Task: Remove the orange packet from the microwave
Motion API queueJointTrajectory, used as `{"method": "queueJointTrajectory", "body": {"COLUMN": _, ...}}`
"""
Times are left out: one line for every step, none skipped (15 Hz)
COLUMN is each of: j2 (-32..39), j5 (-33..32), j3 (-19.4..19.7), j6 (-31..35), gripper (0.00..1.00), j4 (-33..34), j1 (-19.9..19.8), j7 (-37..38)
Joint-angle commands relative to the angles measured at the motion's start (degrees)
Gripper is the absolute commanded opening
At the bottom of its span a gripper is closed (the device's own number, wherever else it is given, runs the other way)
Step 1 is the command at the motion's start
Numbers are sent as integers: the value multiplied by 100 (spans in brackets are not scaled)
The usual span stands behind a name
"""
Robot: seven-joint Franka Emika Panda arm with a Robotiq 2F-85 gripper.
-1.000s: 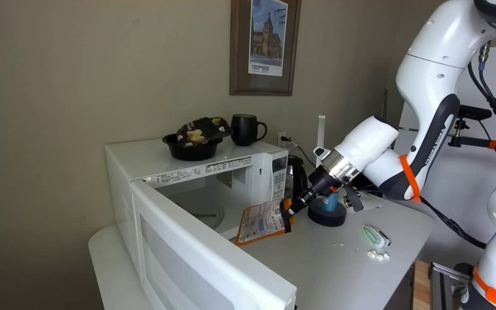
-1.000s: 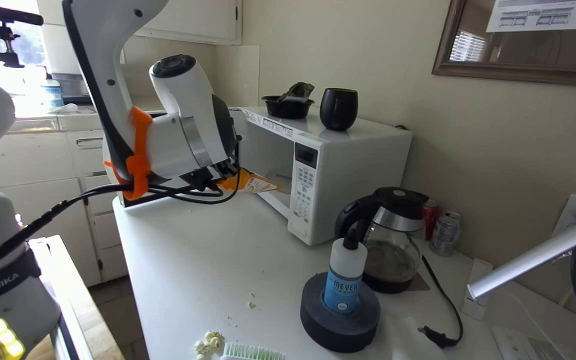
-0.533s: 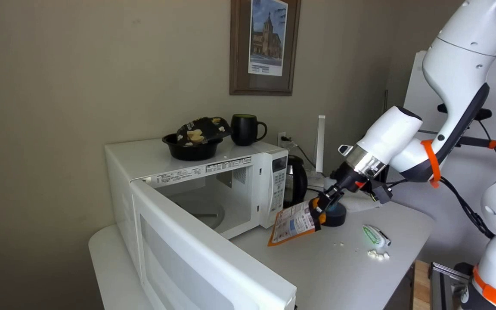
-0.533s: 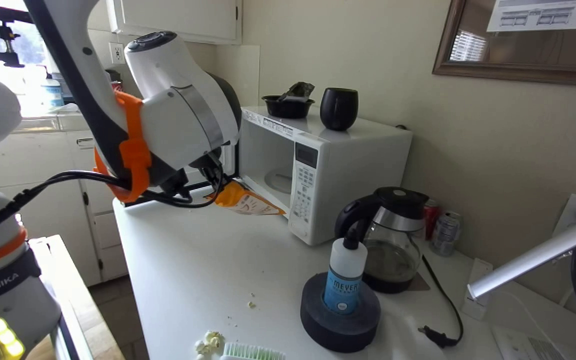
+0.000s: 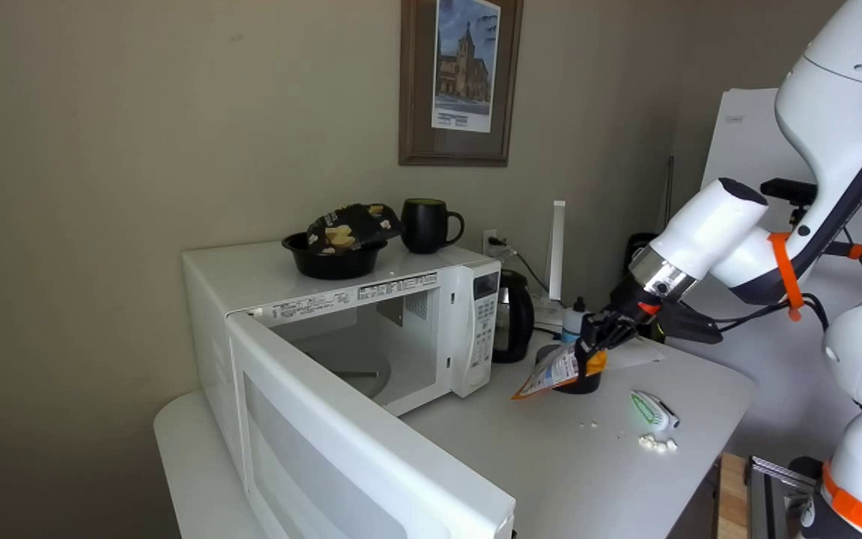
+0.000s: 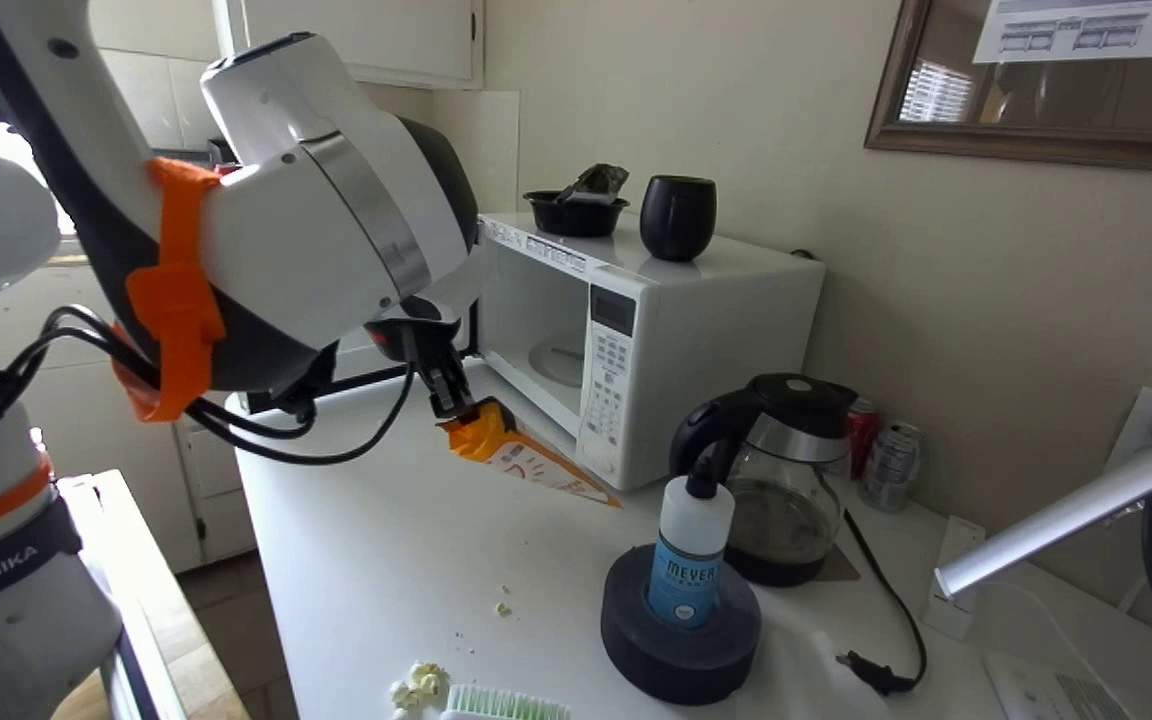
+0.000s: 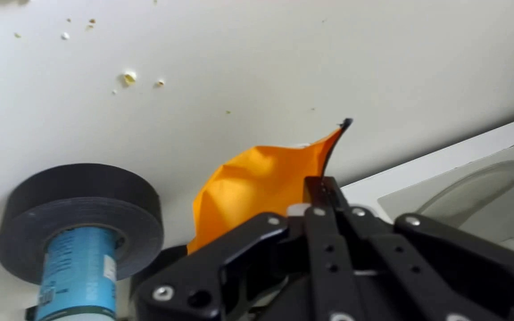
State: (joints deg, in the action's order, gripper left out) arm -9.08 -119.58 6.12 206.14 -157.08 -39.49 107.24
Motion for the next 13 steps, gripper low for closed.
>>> {"method": "queueJointTrajectory", "body": {"j2": -100, "j5": -253, "j3": 22, "j6": -339, "gripper": 28, "j4": -38, "j1": -290, "j7": 876}}
{"method": "queueJointTrajectory", "body": {"j2": -121, "j5": -263, "j3": -15, "j6": -378, "gripper": 34, "j4": -43, "j1": -332, "j7": 1007}}
{"method": "queueJointTrajectory", "body": {"j2": -144, "j5": -256, "j3": -45, "j6": -371, "gripper": 41, "j4": -44, "j1": -352, "j7": 1093}}
{"method": "queueJointTrajectory", "body": {"j2": -162, "j5": -272, "j3": -82, "j6": -375, "gripper": 50, "j4": -48, "j1": -361, "j7": 1190}}
{"method": "queueJointTrajectory", "body": {"j2": -216, "j5": -297, "j3": -135, "j6": -380, "gripper": 57, "j4": -48, "j1": -334, "j7": 1286}}
{"method": "queueJointTrajectory", "body": {"j2": -314, "j5": -333, "j3": -172, "j6": -336, "gripper": 63, "j4": -48, "j1": -293, "j7": 1353}}
{"method": "queueJointTrajectory", "body": {"j2": -444, "j5": -356, "j3": -217, "j6": -240, "gripper": 72, "j4": -50, "j1": -233, "j7": 1356}}
{"method": "queueJointTrajectory", "body": {"j2": -550, "j5": -397, "j3": -275, "j6": -63, "gripper": 79, "j4": -65, "j1": -161, "j7": 1255}}
{"method": "queueJointTrajectory", "body": {"j2": -564, "j5": -529, "j3": -413, "j6": 121, "gripper": 87, "j4": -68, "j1": -92, "j7": 1195}}
{"method": "queueJointTrajectory", "body": {"j2": -559, "j5": -728, "j3": -597, "j6": 306, "gripper": 94, "j4": -64, "j1": -55, "j7": 1249}}
{"method": "queueJointTrajectory", "body": {"j2": -557, "j5": -842, "j3": -783, "j6": 408, "gripper": 99, "j4": -5, "j1": 43, "j7": 1315}}
{"method": "queueJointTrajectory", "body": {"j2": -416, "j5": -505, "j3": -521, "j6": 269, "gripper": 85, "j4": -7, "j1": -96, "j7": 1017}}
{"method": "queueJointTrajectory", "body": {"j2": -455, "j5": -586, "j3": -655, "j6": 330, "gripper": 91, "j4": -6, "j1": -35, "j7": 1082}}
